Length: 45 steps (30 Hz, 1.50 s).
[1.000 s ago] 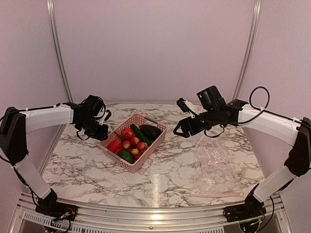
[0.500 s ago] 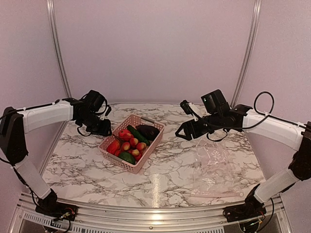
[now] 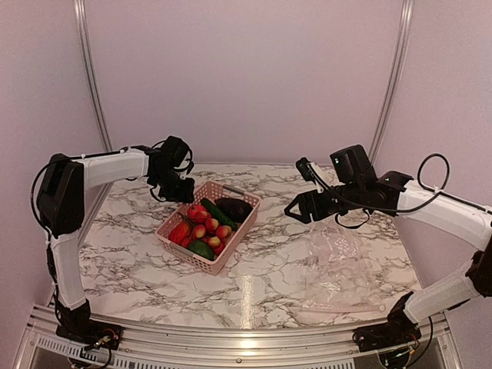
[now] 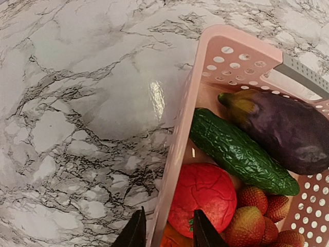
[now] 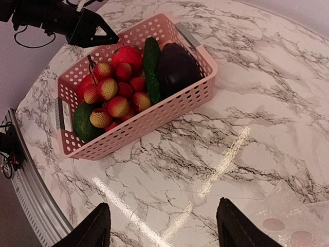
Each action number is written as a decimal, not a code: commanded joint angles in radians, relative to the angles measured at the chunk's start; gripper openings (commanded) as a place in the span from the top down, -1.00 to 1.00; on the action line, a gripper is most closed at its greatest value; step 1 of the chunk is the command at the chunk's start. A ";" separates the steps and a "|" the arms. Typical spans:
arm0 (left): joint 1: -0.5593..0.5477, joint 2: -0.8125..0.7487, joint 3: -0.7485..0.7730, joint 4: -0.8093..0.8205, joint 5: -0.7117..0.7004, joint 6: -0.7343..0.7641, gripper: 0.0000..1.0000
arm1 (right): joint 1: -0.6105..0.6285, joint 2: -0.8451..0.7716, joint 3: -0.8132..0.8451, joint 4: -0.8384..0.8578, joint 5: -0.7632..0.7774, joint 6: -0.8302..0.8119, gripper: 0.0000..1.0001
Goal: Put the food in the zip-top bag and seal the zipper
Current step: Adjust the bin at the corner of the board.
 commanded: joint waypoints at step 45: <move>-0.073 -0.666 -0.492 0.051 -0.155 -0.133 0.07 | 0.013 -0.257 -0.171 -0.272 0.020 0.216 -0.16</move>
